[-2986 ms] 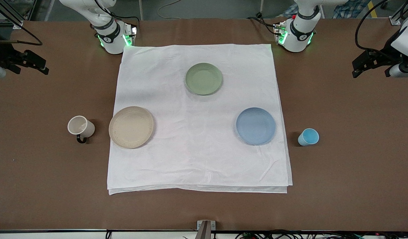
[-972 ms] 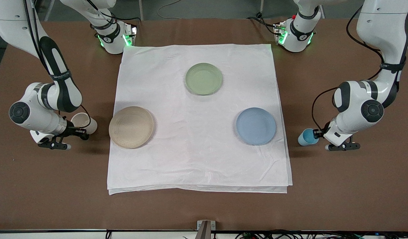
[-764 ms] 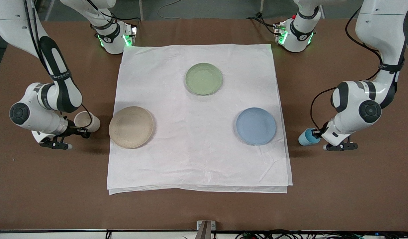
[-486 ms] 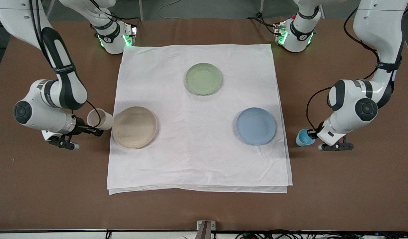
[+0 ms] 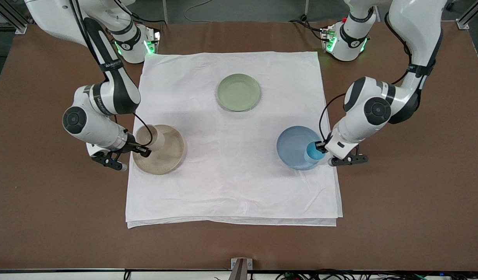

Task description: Place blue cup in blue plate and white mug in gray plate

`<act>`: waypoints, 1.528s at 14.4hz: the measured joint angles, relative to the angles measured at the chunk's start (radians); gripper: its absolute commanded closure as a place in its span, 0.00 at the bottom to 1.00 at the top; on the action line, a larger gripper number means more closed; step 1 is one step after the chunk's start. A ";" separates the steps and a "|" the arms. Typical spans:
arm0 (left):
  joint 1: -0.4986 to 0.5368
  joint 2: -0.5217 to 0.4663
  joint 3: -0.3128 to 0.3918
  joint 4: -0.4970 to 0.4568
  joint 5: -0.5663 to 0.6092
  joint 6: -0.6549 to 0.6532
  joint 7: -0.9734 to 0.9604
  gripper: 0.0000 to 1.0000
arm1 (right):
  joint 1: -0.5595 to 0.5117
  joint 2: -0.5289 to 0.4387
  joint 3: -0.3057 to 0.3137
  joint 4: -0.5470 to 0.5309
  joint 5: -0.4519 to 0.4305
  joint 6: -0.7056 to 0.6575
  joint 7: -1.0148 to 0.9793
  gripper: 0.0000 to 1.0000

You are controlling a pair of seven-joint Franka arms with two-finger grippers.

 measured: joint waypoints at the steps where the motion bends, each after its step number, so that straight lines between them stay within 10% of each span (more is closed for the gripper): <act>1: -0.009 0.003 -0.003 -0.003 0.000 -0.001 -0.021 1.00 | 0.001 0.005 -0.001 -0.010 0.000 0.020 0.000 0.13; 5: -0.041 0.059 -0.003 -0.009 0.000 0.009 -0.073 0.80 | 0.000 0.029 -0.011 -0.009 0.000 0.041 -0.001 0.00; 8: -0.041 0.080 -0.001 -0.003 0.000 0.021 -0.074 0.00 | -0.001 0.018 -0.018 0.052 -0.006 -0.053 -0.012 0.00; 14: -0.020 -0.037 0.004 0.141 0.000 -0.127 -0.074 0.00 | -0.093 -0.051 -0.073 0.507 -0.153 -0.741 -0.308 0.00; 22: 0.147 -0.178 0.011 0.491 0.002 -0.614 0.112 0.00 | -0.216 -0.054 -0.081 0.793 -0.183 -1.042 -0.517 0.00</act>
